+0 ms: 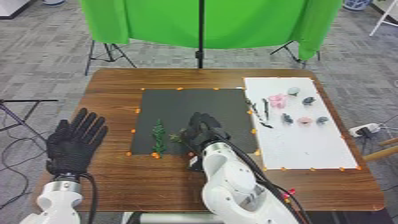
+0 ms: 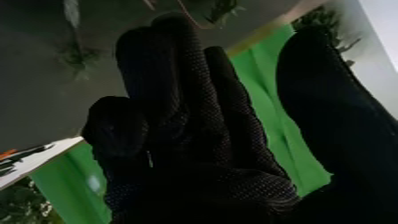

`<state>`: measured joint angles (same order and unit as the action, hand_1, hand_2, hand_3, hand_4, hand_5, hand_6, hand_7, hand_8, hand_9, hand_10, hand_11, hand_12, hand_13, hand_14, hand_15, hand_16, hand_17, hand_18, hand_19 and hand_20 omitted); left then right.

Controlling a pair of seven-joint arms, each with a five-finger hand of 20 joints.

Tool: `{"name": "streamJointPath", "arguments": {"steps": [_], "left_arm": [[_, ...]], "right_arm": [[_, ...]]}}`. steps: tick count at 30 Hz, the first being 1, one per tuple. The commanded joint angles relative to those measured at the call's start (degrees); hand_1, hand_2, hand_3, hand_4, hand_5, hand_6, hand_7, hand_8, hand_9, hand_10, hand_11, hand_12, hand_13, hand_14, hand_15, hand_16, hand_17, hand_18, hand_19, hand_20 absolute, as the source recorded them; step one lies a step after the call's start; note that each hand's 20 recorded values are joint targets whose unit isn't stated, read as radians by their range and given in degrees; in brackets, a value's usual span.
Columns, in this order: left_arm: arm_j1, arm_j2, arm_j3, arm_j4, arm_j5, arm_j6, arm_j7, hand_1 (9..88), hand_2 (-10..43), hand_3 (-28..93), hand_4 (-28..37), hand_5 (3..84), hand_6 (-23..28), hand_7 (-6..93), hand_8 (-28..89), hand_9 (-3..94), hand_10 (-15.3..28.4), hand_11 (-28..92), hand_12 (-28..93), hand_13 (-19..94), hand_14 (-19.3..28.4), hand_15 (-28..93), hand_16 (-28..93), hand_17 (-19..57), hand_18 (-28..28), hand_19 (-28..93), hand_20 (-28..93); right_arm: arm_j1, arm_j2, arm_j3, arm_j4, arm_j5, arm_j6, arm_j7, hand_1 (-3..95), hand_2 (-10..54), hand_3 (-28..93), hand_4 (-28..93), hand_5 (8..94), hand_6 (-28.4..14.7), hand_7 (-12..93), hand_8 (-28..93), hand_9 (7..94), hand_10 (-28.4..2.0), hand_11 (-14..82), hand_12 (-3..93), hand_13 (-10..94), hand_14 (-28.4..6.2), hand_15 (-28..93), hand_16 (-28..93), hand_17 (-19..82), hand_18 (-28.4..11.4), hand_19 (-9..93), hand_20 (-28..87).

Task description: Arrange flowers

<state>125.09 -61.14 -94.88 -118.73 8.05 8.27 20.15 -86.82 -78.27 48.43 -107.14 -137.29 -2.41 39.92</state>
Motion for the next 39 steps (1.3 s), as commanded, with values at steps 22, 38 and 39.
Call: {"name": "streamJointPath", "arguments": {"steps": [22,38,39], "left_arm": [[3.60,-1.87,-1.60,-1.17,-0.17,0.34,1.52,29.3,11.4,78,-28.3,43.0,9.6,7.4,-9,36.8,14.8,17,8,26,15.7,29,-7,-8.3,14.0,33,10],[2.03,-1.00,-0.50,-0.77,0.07,0.86,-0.44,29.1,12.4,78,-28.3,43.3,9.7,7.5,-9,36.9,14.9,18,8,27,15.8,30,-7,-8.4,14.0,33,10],[1.92,-0.94,-0.42,-0.72,0.00,0.88,-0.51,29.1,12.4,78,-28.3,43.3,9.7,7.5,-9,36.9,14.9,18,8,27,15.8,30,-7,-8.4,14.0,33,10]], "right_arm": [[-10.25,14.36,13.76,-10.93,-0.72,-7.89,3.72,42.5,-9.5,83,-28,73.8,-5.1,18,-11,73.0,-18.5,32.9,22.4,64,-16.3,73,26,40,-27.0,93,60],[-5.57,10.04,1.76,-8.41,0.92,-9.30,-1.11,44.8,-9.5,80,-28,74.8,-5.5,22,0,74.2,-17.9,36.0,25.1,65,-15.9,75,27,40,-26.9,93,61],[-5.19,9.73,1.50,-7.69,0.88,-9.76,-0.90,45.3,-9.5,80,-28,74.8,-5.6,22,0,74.3,-17.9,35.4,25.5,65,-15.9,75,27,40,-26.9,93,61]]}}
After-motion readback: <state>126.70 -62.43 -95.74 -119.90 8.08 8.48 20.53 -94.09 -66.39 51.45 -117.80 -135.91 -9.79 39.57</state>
